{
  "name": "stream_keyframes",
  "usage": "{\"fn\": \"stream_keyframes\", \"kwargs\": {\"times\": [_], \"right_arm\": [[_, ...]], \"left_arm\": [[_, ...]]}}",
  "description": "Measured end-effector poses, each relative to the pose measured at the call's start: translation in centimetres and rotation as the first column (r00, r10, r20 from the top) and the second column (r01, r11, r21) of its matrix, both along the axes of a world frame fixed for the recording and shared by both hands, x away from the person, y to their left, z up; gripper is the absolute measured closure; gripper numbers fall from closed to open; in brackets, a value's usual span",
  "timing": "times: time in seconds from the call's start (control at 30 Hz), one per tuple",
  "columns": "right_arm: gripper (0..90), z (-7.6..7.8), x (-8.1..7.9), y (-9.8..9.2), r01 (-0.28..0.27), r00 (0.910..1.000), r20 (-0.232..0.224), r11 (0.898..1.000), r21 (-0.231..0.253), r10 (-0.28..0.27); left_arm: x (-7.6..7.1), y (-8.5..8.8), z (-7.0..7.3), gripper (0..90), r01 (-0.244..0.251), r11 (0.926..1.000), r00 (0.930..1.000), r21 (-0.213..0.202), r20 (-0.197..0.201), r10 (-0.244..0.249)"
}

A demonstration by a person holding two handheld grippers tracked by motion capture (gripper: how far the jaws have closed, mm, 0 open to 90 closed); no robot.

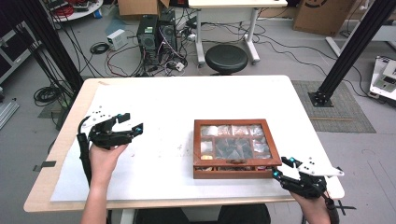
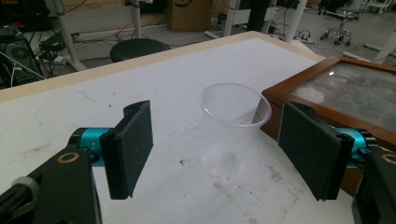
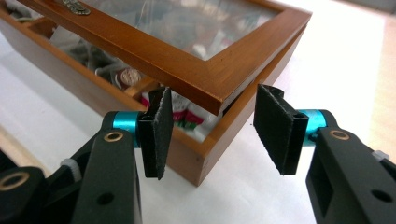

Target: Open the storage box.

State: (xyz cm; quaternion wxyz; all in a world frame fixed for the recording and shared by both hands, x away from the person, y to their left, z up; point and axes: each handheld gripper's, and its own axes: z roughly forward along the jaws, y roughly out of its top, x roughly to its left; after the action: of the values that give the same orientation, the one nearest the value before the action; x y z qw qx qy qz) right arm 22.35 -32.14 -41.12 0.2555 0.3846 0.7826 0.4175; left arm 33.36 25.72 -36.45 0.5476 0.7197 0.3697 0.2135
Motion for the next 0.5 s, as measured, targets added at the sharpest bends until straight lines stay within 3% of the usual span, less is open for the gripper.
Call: {"fn": "stream_keyframes", "kwargs": {"times": [0.23,0.5], "right_arm": [[48.6,0.5,0.3,0.3,-0.015,0.9993,0.035,1.000,-0.003,0.015],[48.8,1.3,0.9,0.5,0.006,0.9968,0.080,1.000,0.021,-0.008]], "left_arm": [[0.0,0.0,0.0,26.5,0.001,1.0000,1.0000,-0.005,0.000,-0.001],[0.0,0.1,0.1,26.5,0.003,1.0000,1.0000,-0.009,-0.001,-0.003]]}}
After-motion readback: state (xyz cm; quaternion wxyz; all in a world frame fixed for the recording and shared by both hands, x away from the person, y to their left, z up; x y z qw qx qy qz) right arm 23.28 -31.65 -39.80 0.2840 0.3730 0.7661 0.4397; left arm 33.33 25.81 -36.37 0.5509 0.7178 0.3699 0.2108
